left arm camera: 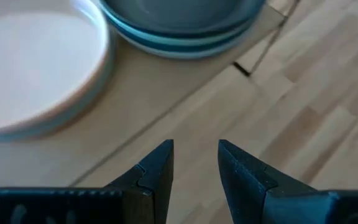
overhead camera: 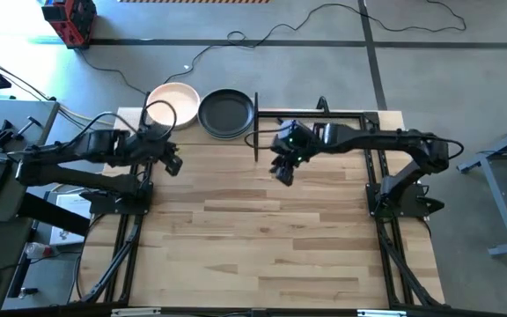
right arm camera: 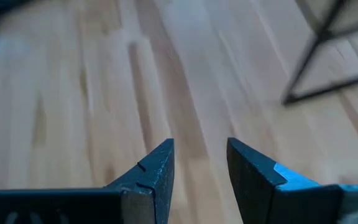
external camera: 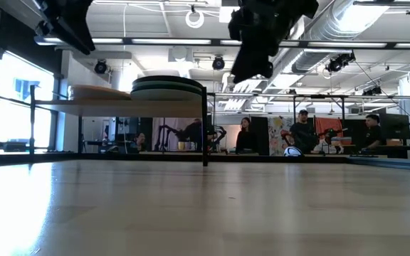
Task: Place and stack plates onto a shelf
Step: Return to Home Position
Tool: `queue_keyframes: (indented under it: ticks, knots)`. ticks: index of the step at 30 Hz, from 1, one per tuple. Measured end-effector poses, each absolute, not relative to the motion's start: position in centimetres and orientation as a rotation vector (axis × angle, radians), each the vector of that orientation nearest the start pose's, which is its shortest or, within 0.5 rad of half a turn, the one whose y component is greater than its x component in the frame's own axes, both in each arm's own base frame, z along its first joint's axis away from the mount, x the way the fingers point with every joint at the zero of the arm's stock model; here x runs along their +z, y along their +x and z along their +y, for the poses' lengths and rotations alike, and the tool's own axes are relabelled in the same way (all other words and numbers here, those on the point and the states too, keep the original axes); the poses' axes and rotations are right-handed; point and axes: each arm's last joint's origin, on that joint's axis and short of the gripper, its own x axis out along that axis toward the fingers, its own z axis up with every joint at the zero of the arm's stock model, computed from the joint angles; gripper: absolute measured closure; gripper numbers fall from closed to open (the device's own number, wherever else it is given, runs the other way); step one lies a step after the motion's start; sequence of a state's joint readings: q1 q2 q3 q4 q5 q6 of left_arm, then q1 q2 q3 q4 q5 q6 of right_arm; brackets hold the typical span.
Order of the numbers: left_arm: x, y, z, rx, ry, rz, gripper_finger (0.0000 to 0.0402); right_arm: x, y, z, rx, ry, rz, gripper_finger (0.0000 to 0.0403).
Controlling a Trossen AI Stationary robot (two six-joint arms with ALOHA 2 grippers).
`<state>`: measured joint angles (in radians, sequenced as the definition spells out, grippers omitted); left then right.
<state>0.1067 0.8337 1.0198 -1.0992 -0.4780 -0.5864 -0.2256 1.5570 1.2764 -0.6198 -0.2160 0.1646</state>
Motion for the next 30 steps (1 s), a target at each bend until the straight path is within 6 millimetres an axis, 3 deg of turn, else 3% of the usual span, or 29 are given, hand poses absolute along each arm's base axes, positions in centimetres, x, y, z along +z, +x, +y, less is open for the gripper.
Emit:
queue_keyframes:
  ticks: [7,14,22,30]
  knots:
    - [29.5,11.3,1.9,0.617,-0.355,0.624,0.0287,26.5,33.6,-3.6,-0.007,0.367,0.714,0.0277]
    - [27.7,10.1,1.2,0.424,-0.328,0.499,0.0287,24.6,34.0,-1.1,0.004,0.382,0.570,0.0277]
    - [26.4,8.6,0.8,0.314,-0.299,0.413,0.0287,21.5,33.0,0.0,0.001,0.491,0.467,0.0277]
    - [24.9,7.6,0.8,0.287,-0.315,0.305,0.0287,18.7,31.3,-0.1,-0.013,0.603,0.394,0.0277]
